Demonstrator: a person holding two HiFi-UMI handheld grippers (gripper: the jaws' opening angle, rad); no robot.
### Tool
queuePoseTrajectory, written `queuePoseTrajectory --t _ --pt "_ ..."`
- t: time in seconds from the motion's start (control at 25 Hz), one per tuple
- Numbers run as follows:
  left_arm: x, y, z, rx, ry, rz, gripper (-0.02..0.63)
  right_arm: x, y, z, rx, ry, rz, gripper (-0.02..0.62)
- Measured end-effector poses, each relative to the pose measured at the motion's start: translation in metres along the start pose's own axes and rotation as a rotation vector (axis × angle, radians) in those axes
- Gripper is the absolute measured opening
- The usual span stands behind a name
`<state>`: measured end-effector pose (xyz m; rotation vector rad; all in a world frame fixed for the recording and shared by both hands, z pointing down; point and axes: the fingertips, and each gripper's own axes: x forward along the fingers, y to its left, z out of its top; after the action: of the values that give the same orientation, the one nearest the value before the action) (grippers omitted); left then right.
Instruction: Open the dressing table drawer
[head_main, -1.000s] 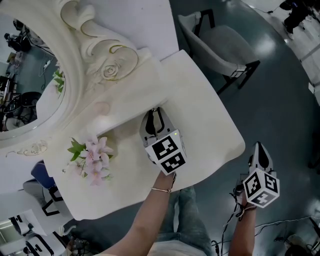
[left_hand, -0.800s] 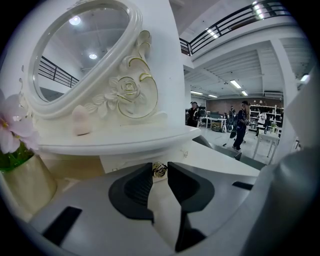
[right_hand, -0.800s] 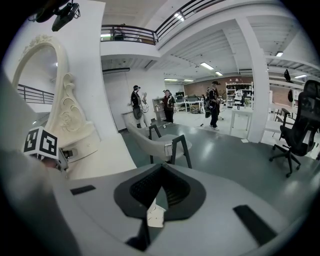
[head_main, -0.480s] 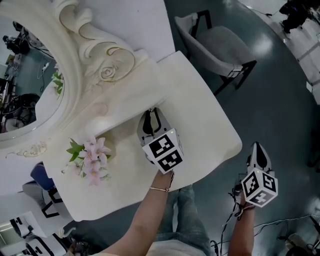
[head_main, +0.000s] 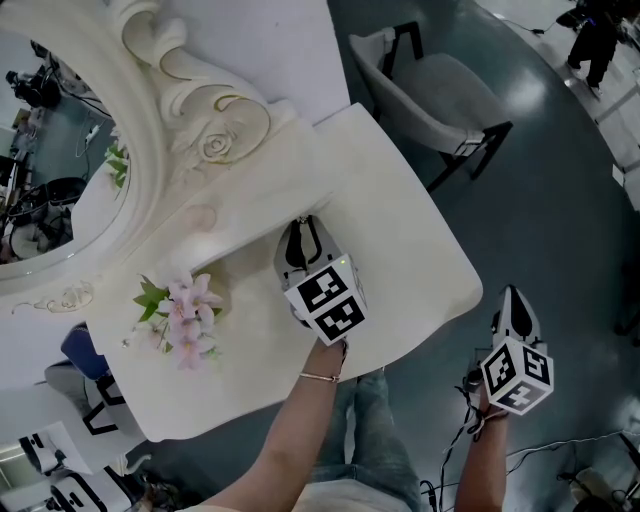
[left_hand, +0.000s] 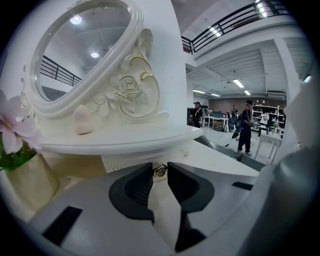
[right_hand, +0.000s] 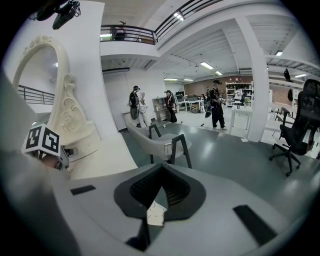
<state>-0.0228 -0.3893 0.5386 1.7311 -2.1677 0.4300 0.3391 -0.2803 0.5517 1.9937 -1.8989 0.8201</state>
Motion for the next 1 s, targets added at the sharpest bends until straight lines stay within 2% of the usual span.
queuePoseTrajectory --t 1.0 --pt "-0.014 -0.006 -0.008 -0.008 0.012 -0.008 0.103 -0.009 -0.006 -0.004 0.015 0.001 0.001 0.006"
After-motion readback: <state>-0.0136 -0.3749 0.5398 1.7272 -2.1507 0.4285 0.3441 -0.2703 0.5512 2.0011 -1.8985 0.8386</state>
